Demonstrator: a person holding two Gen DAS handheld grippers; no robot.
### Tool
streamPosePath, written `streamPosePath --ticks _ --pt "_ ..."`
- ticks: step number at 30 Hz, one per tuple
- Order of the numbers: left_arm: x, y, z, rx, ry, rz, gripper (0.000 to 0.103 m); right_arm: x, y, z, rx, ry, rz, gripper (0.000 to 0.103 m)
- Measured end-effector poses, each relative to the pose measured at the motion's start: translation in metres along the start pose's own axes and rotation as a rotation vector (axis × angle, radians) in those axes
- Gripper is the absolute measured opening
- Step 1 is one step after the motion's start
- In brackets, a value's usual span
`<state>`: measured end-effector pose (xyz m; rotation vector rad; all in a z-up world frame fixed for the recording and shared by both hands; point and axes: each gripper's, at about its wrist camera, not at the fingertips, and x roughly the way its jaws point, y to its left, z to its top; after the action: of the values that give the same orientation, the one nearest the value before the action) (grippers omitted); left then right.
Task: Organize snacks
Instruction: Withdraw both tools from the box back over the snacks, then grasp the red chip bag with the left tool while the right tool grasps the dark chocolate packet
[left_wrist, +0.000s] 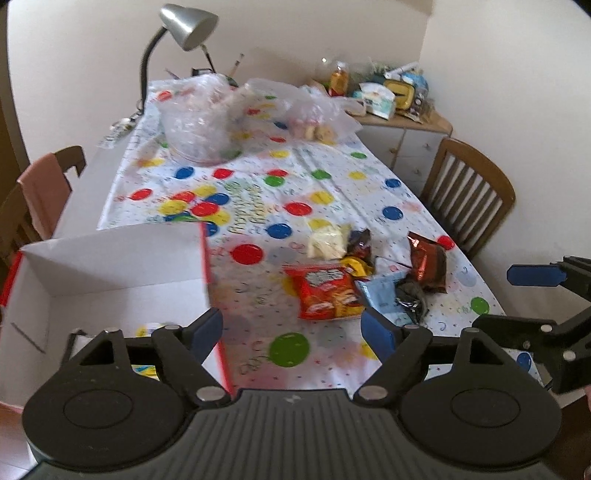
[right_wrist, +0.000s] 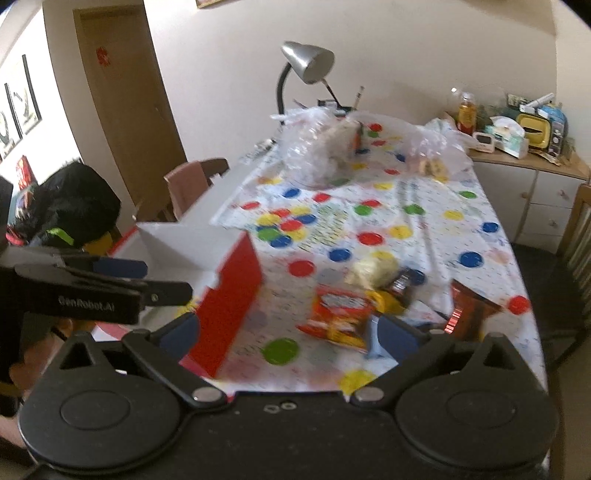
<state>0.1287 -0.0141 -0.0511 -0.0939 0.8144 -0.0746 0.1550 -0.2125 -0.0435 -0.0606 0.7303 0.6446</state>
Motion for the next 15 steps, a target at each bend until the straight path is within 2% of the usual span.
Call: streamPosePath --ticks 8,15 --pt "0.049 -0.034 0.008 0.030 0.066 -0.013 0.082 0.002 -0.063 -0.014 0.031 0.043 -0.068 0.103" --pt "0.107 -0.044 0.025 -0.005 0.185 0.006 0.082 0.035 -0.106 -0.025 0.037 0.124 -0.082 0.102"
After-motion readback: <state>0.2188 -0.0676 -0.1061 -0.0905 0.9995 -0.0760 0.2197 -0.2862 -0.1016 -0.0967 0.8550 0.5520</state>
